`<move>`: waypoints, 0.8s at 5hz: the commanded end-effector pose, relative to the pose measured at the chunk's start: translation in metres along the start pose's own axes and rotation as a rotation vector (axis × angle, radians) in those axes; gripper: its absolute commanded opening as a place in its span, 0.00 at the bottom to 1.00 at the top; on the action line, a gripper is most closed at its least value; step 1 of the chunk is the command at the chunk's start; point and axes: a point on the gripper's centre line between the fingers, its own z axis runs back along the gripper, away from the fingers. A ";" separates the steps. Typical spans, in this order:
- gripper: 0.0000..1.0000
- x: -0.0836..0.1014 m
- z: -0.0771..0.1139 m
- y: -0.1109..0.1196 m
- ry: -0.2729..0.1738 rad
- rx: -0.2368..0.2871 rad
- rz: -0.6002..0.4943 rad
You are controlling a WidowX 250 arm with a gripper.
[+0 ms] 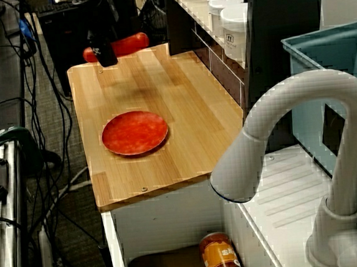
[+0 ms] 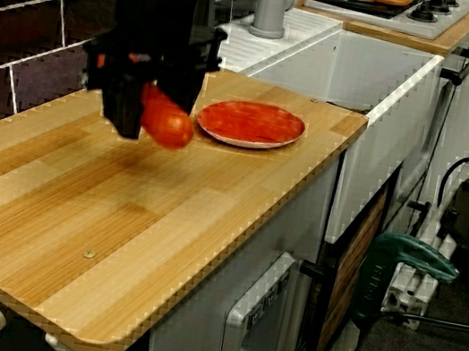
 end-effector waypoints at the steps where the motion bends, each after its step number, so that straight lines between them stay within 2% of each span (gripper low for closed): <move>1: 0.00 -0.018 -0.016 0.023 0.027 0.046 0.066; 2: 0.36 -0.011 -0.025 0.017 0.059 0.035 0.056; 3: 1.00 -0.005 -0.025 0.015 0.072 0.015 0.055; 4: 1.00 0.000 -0.023 0.014 0.083 -0.017 0.047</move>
